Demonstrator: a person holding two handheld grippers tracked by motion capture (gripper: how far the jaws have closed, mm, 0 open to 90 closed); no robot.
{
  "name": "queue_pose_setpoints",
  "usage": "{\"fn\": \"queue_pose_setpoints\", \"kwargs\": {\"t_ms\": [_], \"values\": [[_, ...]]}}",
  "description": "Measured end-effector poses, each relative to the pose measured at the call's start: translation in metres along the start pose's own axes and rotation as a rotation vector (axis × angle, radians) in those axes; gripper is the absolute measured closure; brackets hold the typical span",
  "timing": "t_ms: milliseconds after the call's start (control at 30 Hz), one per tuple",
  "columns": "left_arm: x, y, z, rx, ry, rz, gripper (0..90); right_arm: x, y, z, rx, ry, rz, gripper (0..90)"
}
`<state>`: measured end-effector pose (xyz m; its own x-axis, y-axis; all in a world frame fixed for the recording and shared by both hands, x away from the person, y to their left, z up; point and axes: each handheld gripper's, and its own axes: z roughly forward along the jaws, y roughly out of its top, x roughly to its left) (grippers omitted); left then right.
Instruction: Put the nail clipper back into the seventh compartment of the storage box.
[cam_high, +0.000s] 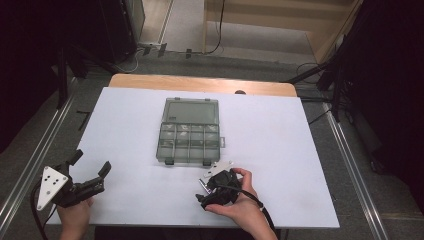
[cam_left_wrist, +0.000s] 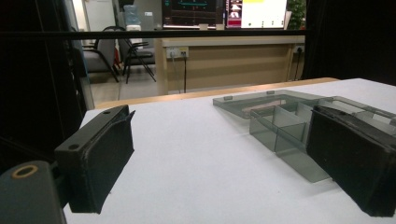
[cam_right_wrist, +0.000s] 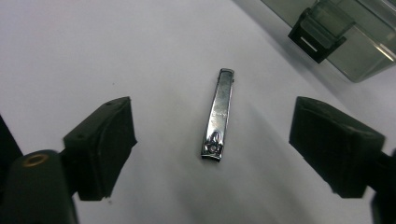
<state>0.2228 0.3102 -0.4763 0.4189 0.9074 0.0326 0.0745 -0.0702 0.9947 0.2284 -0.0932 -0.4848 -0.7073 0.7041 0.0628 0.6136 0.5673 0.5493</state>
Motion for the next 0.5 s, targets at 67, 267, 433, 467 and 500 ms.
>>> {"fn": "queue_pose_setpoints", "kwargs": {"t_ms": [67,267,433,467,500], "values": [[0.000,0.000,0.000,0.000,0.000,-0.001,7.2,0.001,-0.002,0.001,0.001,-0.005,0.008,17.9],[0.000,0.000,0.000,-0.001,0.000,-0.003,7.2,0.003,-0.009,0.001,-0.016,-0.032,0.029,43.4],[0.000,0.000,0.000,-0.001,0.001,-0.002,7.2,0.005,-0.012,0.006,-0.007,-0.051,0.025,51.2],[0.001,0.000,0.000,-0.002,0.000,-0.004,7.2,0.006,-0.013,0.006,-0.008,-0.050,0.039,56.8],[0.001,0.000,0.000,-0.003,0.000,-0.004,7.2,0.006,-0.013,0.007,-0.011,-0.055,0.038,57.6]]}}
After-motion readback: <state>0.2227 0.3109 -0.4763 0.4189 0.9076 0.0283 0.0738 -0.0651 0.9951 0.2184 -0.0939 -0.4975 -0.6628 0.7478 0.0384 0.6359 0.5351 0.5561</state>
